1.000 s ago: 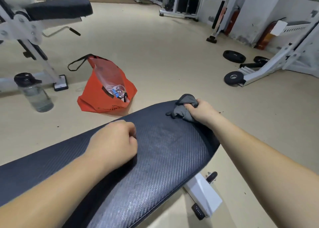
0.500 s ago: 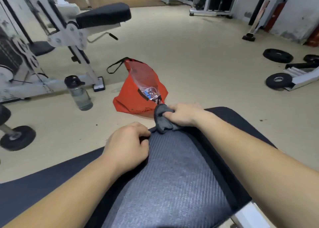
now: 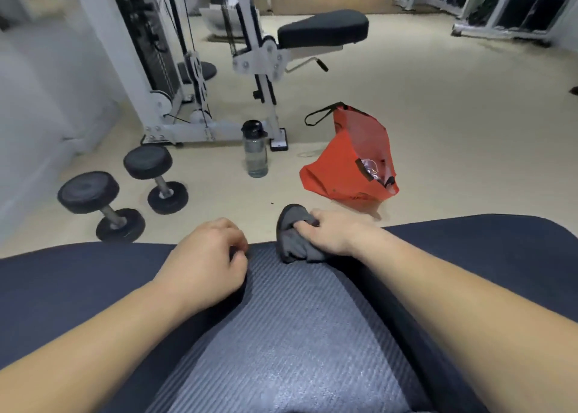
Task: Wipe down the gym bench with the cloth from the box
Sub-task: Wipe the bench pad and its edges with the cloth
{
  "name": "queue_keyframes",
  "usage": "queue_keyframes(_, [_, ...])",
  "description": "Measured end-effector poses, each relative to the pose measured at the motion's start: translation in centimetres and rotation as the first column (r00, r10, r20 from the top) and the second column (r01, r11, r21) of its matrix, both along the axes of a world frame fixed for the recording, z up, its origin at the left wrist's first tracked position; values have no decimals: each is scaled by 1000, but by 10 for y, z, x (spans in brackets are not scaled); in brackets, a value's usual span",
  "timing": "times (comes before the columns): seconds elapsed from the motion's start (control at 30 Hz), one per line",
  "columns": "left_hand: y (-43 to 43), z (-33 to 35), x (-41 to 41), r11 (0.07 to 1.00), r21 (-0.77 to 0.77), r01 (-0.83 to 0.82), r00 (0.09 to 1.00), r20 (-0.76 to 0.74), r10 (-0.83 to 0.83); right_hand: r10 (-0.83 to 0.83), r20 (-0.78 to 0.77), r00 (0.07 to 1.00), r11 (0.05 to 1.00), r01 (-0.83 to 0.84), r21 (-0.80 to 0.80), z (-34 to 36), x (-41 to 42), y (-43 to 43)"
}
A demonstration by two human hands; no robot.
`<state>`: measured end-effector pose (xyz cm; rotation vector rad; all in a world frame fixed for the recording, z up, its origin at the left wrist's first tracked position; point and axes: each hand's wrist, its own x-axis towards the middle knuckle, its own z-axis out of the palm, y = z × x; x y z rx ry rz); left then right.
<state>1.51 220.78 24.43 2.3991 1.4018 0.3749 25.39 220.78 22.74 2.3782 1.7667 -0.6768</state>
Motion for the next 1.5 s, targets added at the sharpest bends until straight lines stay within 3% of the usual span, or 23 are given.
queue_keyframes(0.2, [2, 1, -89, 986, -6, -165, 986, -11, 165, 57, 89, 994, 995, -64, 72, -4, -118, 14])
queue_keyframes(0.37, [8, 4, -155, 976, -10, -218, 976, -13, 218, 100, 14, 995, 988, -101, 120, -5, -217, 39])
queue_keyframes(0.47, [29, 8, -190, 941, -7, -339, 939, -62, 338, 143, -39, 989, 986, -139, 90, -5, -278, 70])
queue_keyframes(0.73, [54, 9, -251, 799, 32, -601, 799, 16, 601, 433, -173, 884, 901, -428, 69, -11, -397, 129])
queue_keyframes(0.87, [51, 3, -250, 812, -11, -583, 810, 72, 582, 426, -222, 877, 904, -409, 123, -11, -368, 120])
queue_keyframes(1.13, [7, 7, -171, 961, 34, -274, 954, 136, 267, 257, -185, 948, 962, -233, 142, -14, -233, 59])
queue_keyframes(1.3, [-36, 2, -114, 997, 27, -79, 992, 103, 76, 137, -33, 990, 984, -132, 116, -9, -143, 10])
queue_keyframes(1.5, [-77, -1, -96, 998, 33, -50, 991, 123, 46, -70, 165, 984, 993, 54, 103, 2, -36, -47])
